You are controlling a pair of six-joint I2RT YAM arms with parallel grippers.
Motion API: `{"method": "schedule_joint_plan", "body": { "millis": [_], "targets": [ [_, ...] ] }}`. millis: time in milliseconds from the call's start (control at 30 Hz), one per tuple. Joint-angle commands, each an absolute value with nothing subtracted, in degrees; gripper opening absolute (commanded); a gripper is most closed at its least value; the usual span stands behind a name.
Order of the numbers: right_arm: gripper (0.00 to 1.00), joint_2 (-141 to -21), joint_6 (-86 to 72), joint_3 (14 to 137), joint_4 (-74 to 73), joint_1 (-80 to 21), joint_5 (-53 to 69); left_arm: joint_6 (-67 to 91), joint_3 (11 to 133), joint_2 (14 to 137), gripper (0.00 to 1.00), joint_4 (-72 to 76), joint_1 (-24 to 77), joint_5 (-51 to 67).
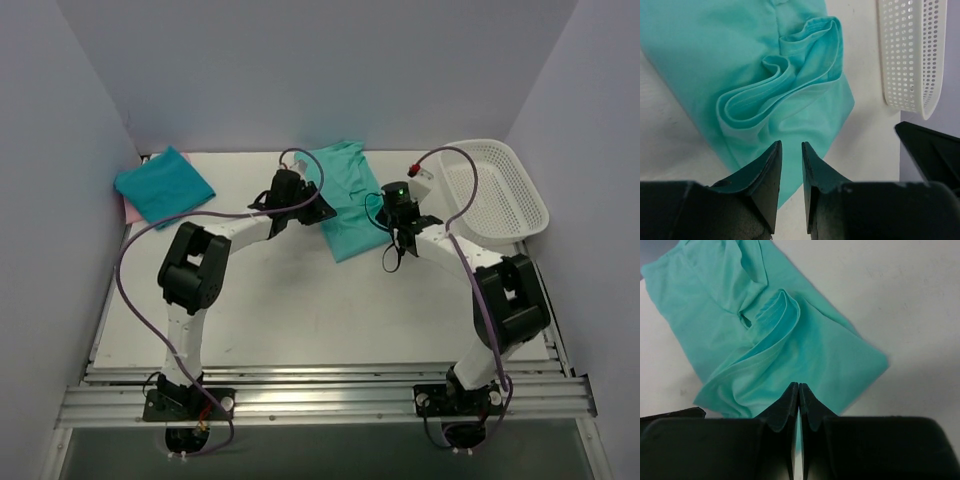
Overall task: Fold and stack the t-shirts
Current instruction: Fold the folded rectangular tshirt in 1/3 of the way
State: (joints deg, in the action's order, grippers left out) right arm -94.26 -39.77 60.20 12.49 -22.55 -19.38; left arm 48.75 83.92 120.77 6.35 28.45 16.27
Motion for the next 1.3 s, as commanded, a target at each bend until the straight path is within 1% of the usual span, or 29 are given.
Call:
{"method": "schedule_joint_plan", "body": {
  "millis": [0,67,300,700,1067,1267],
  "targets": [
    [0.0,-98.7,-38.9,64.8,14.1,-22.5,-19.1,48.3,90.9,124.3,0.31,6.2,30.1,15.1],
    [0.0,-101.2,-38.9,67.3,13.9,-22.4,-18.7,48.5,94.1,125.9,0.31,5.2,30.5,15.2],
    [0.0,-111.9,-39.0,74.5,13.4,-21.5,-16.0,48.1,97.0,129.5,0.31,4.4,30.4,15.2],
    [0.0,-121.2,-38.8,82.3,14.1,-19.3,-13.1,46.3,96.9,130.9,0.31,4.0,27.7,13.7],
    [0.0,-131.0,-38.5,92.6,14.4,-17.8,-9.8,45.2,97.6,135.4,0.31,5.0,24.5,14.7],
    [0.0,-133.9,-39.2,94.1,16.1,-16.9,-7.3,44.4,97.4,136.8,0.31,5.9,23.3,15.2]
  ]
}}
